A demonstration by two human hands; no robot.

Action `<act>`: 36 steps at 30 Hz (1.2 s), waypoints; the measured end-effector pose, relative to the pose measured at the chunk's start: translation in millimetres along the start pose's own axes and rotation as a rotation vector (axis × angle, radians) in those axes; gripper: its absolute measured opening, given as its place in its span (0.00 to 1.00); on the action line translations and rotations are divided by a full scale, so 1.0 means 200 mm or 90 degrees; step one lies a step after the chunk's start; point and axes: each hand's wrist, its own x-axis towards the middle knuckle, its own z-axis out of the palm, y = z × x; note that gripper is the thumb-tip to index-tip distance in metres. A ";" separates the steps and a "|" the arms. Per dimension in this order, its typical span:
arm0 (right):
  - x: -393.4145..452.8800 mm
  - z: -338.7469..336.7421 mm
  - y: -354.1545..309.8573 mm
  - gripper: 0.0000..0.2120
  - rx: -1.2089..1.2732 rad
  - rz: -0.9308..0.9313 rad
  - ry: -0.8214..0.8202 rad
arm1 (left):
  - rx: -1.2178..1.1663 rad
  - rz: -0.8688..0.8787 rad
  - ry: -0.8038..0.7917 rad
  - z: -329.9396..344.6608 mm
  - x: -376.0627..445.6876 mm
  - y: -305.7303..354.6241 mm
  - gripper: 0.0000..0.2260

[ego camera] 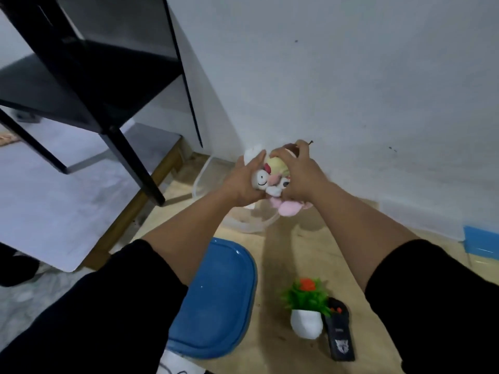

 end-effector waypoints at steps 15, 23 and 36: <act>0.31 0.54 -0.05 0.37 -0.052 0.041 -0.054 | 0.108 -0.009 -0.148 0.10 0.28 -0.55 0.41; 0.29 0.48 -0.04 0.40 -0.118 0.091 -0.107 | 0.113 -0.022 -0.131 0.10 0.30 -0.52 0.40; -0.51 0.15 0.17 0.38 -0.152 0.061 0.023 | 0.018 0.126 -0.015 0.26 -0.21 -0.05 0.40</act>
